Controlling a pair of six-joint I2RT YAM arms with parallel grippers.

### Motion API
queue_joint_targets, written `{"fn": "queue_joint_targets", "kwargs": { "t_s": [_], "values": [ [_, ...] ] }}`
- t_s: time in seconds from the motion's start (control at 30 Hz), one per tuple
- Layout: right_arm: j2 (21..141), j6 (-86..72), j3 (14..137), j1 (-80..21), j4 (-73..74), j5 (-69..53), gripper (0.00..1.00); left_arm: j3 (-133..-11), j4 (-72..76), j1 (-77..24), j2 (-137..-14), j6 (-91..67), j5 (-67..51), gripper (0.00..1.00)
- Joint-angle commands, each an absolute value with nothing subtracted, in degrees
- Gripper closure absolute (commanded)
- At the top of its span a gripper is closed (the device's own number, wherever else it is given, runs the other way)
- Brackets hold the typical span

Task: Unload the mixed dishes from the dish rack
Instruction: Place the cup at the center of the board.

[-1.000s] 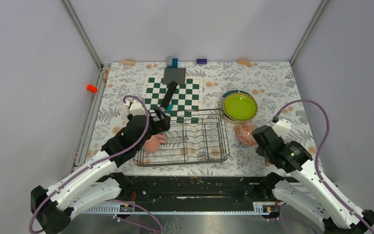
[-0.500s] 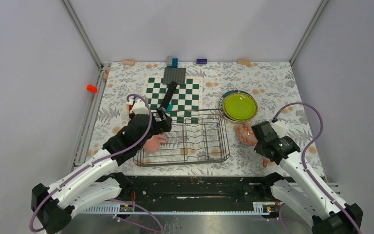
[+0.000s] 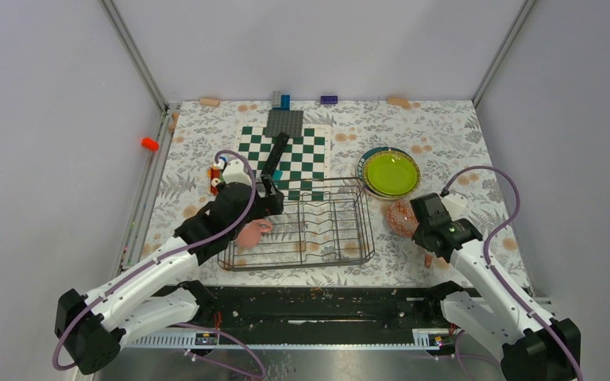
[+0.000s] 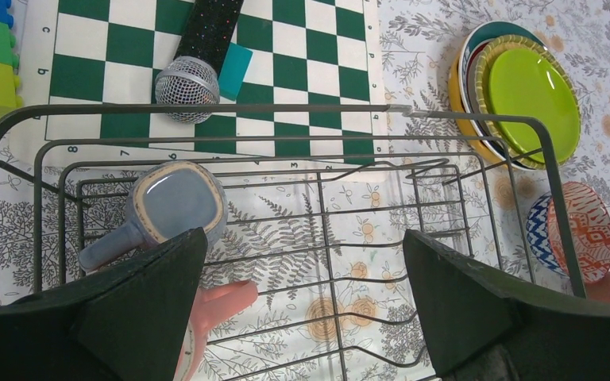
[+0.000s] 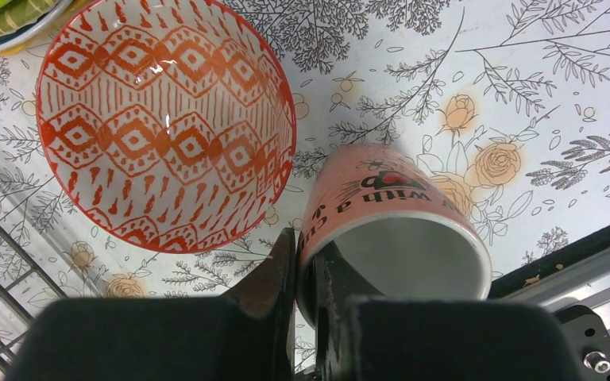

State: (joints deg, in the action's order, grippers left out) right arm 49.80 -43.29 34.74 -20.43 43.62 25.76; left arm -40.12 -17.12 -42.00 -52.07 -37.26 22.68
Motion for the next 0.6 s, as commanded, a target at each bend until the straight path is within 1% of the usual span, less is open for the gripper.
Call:
{"fn": "queue_joint_targets", "kwargs": {
  "t_s": [0.0,0.23,0.33,0.4,0.5,0.57],
  "values": [
    [50.2,-42.6,34.5,-19.4,41.1,24.9,0.95,-43.1,-15.8,-41.7,-52.6,-36.0,21.4,0.01],
    [52.1,-41.4,34.1,-18.5,39.9,21.0,0.88,-43.0,-15.8,-41.7,-52.4,-35.9,21.5,0.01],
    [52.2,-41.3,34.3,-18.4,39.9,20.7,0.82,-42.9,-15.8,-41.7,-52.4,-35.9,21.5,0.01],
    [51.5,-41.4,34.2,-18.3,40.0,20.7,0.77,-42.9,-15.8,-41.7,-52.4,-35.9,21.6,0.01],
    [49.9,-41.6,34.3,-18.3,40.8,21.1,0.63,-43.0,-15.8,-41.7,-52.5,-35.9,21.7,0.01],
    [48.6,-41.8,34.7,-18.3,41.8,21.6,0.56,-43.0,-15.8,-41.7,-52.6,-35.9,21.7,0.01]
  ]
}}
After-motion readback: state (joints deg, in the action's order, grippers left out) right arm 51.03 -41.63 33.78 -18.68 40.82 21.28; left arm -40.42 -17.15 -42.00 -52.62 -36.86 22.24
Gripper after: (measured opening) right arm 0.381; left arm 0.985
